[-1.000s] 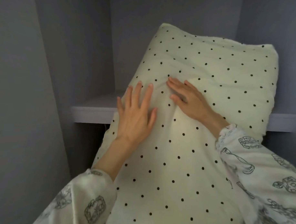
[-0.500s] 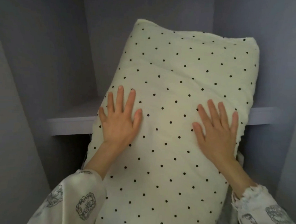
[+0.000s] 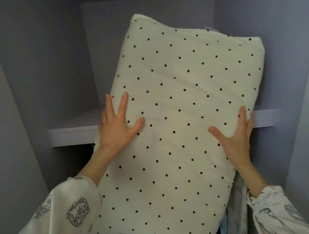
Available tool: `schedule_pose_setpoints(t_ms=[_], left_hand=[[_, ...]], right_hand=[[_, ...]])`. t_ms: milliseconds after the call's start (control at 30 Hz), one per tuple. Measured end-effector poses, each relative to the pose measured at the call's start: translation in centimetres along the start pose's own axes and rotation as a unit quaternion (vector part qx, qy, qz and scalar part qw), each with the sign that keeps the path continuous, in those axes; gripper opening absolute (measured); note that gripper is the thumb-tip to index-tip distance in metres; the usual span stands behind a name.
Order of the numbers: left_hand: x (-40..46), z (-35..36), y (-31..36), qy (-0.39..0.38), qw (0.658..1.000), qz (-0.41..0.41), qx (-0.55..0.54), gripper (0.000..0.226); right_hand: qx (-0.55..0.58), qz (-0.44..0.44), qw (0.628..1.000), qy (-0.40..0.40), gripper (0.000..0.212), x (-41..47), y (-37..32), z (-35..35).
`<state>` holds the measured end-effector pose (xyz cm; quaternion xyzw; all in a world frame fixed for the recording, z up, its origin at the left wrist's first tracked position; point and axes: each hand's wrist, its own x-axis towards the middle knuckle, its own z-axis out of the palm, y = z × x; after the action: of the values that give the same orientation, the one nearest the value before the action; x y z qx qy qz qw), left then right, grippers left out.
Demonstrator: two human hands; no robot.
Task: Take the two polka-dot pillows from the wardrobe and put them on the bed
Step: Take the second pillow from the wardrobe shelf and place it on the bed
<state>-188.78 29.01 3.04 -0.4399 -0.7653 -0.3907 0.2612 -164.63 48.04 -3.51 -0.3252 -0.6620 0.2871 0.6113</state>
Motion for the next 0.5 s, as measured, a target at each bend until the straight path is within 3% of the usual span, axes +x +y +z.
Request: schedule_pose_setpoints(t_ms=[200, 500], left_hand=[[0.6, -1.6, -0.6, -0.048, 0.994, -0.035, -0.088, 0.097], [1.8, -2.4, -0.5, -0.091, 0.987, -0.076, -0.104, 0.101]], right_hand=[[0.073, 0.003, 0.997, -0.028, 0.106, 1.0, 0.6, -0.7], [0.082, 0.021, 0.996, -0.033, 0.103, 1.6, -0.2, -1.1]])
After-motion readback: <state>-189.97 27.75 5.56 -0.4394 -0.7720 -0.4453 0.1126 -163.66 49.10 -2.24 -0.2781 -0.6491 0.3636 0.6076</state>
